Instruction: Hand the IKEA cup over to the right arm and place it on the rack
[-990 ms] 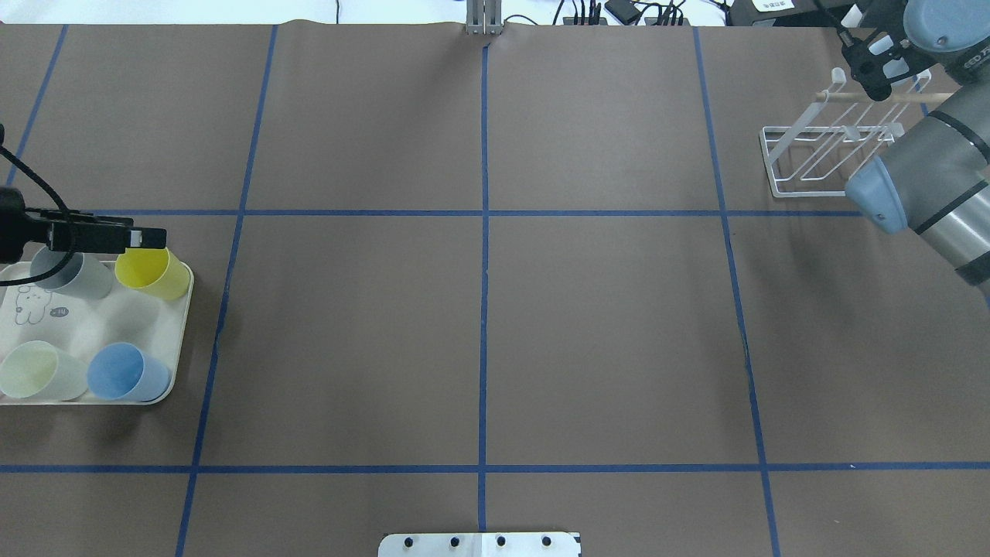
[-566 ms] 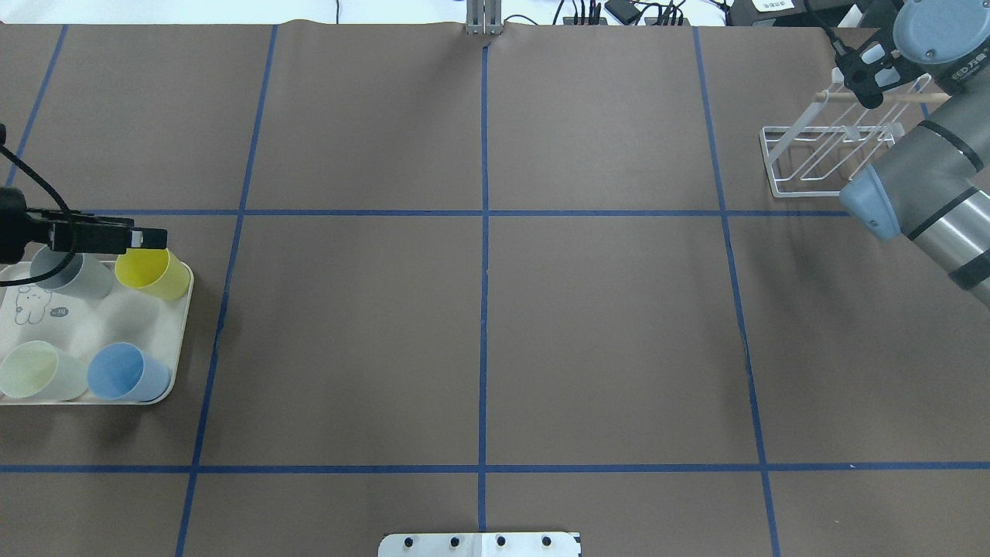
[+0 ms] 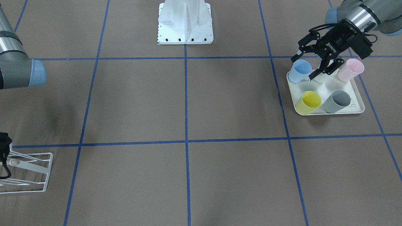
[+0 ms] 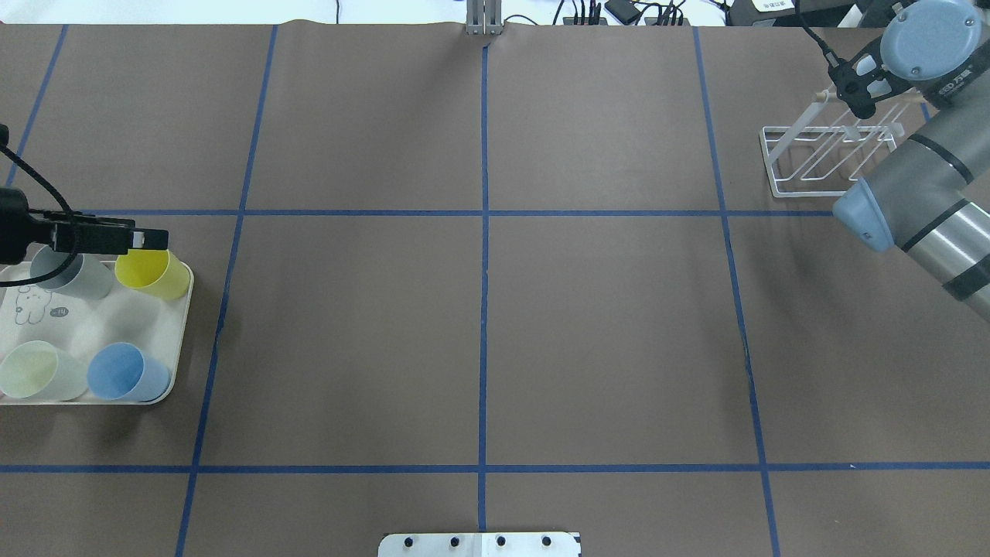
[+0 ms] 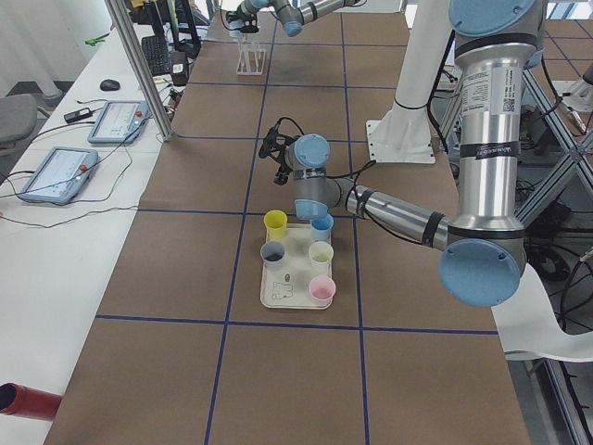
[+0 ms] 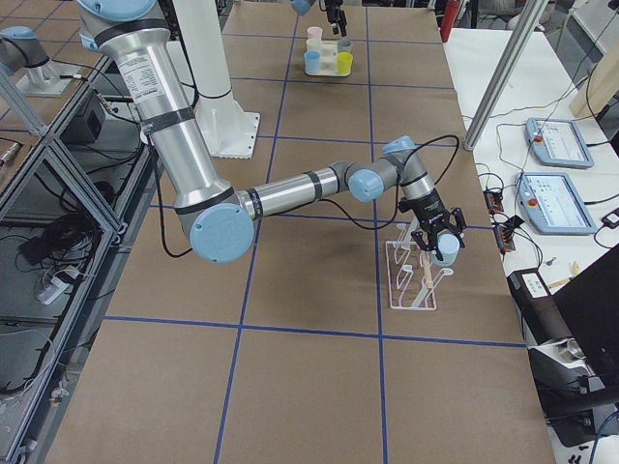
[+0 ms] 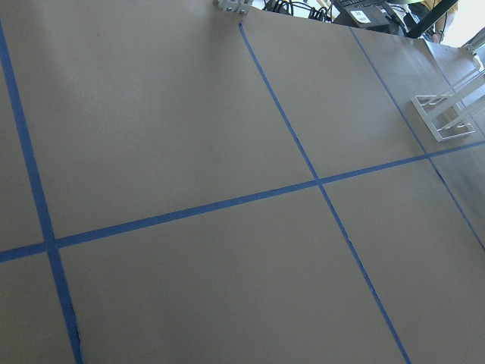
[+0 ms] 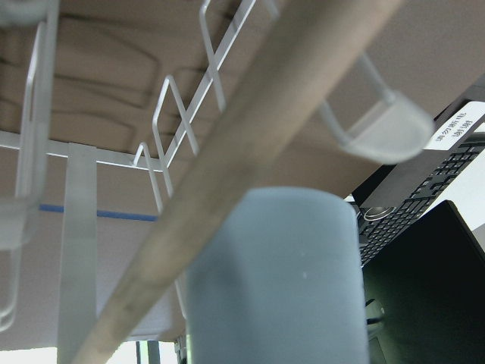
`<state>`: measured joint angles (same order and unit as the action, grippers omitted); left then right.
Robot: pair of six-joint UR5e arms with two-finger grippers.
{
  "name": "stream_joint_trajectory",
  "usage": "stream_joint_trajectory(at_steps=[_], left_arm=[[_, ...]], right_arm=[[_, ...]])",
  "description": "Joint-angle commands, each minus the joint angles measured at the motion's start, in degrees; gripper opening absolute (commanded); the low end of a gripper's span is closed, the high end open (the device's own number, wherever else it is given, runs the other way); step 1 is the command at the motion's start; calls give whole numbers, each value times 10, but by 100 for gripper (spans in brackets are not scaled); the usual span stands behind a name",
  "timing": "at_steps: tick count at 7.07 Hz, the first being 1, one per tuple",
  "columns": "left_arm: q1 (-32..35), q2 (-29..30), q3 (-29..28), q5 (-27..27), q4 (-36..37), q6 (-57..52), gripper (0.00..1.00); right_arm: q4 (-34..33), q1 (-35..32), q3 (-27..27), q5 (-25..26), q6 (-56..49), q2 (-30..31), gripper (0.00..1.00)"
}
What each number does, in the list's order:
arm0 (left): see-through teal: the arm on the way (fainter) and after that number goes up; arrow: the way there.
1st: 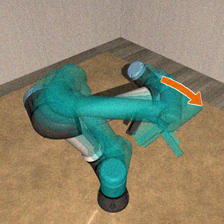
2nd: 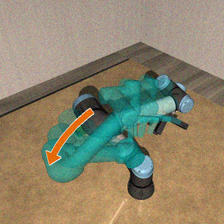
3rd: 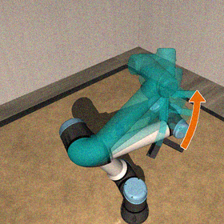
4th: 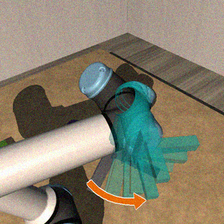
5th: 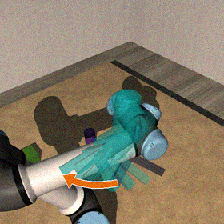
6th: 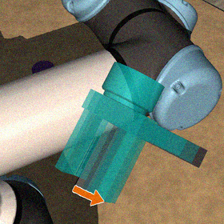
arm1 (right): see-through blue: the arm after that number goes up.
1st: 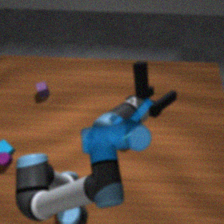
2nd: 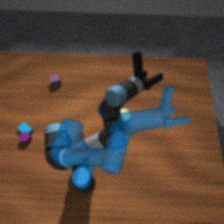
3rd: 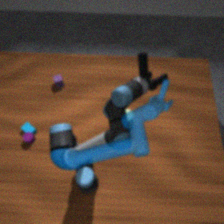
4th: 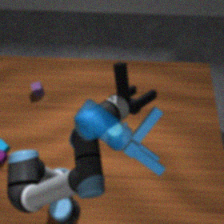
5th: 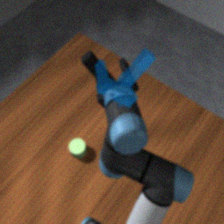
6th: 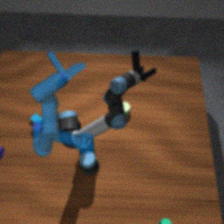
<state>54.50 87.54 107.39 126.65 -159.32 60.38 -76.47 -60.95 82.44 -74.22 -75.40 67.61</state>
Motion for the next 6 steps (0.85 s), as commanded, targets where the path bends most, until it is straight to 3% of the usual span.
stream_joint_trajectory(at_steps=[1,3,4,5,6], left_arm=[[0,0,-1,0,0,0,100],[-1,0,-1,0,1,2,100],[-2,1,-1,0,1,2,100],[-2,1,-1,0,0,2,100],[-2,1,-1,0,0,2,100]], right_arm=[[0,11,0,20,0,1,20],[0,20,-1,31,-1,0,35],[0,20,0,31,1,0,59],[0,20,1,31,3,0,99],[1,20,4,31,3,-1,99]])
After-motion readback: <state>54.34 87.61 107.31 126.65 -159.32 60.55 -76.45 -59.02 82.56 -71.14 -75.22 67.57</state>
